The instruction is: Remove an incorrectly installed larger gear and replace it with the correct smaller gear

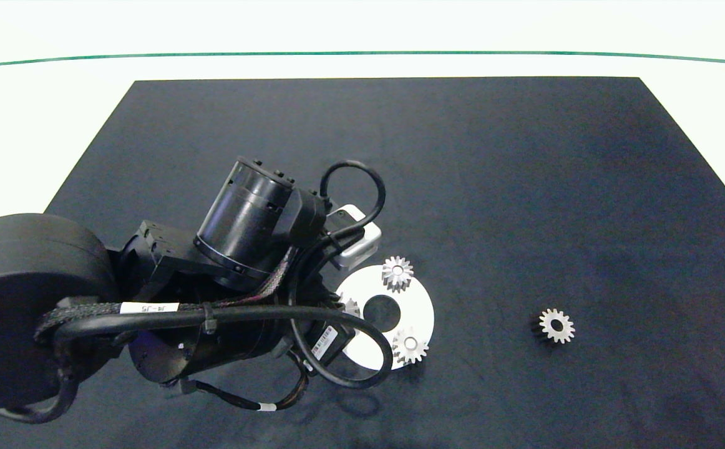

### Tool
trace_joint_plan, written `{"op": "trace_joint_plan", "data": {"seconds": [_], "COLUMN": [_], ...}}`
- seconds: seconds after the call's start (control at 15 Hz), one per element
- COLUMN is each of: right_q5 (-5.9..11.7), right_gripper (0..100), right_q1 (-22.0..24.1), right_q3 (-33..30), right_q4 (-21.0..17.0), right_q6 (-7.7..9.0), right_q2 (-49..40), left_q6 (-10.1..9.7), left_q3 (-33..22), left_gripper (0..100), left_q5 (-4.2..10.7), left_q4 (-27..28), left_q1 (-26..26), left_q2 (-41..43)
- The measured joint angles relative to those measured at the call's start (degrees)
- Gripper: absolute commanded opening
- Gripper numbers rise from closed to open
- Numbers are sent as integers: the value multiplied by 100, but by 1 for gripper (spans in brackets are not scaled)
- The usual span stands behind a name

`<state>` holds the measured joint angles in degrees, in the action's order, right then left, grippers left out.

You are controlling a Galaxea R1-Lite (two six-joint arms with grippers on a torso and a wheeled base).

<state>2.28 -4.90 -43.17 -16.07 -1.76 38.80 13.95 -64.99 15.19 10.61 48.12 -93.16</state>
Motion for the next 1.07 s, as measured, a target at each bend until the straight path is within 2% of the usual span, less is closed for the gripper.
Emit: {"op": "trace_joint_plan", "data": {"seconds": [0.67,1.07], "right_q5": [0,-2], "right_gripper": [100,100], "right_q1": [0,0], "right_q3": [1,12], "right_q4": [0,-2], "right_q6": [0,0], "right_q2": [-2,-2], "left_q6": [-17,-100], "left_q3": [102,197], "left_gripper": [100,100], "left_q5": [-1,-1], "left_q4": [124,-50], "left_q1": [6,-101], "left_q2": [28,-185]}}
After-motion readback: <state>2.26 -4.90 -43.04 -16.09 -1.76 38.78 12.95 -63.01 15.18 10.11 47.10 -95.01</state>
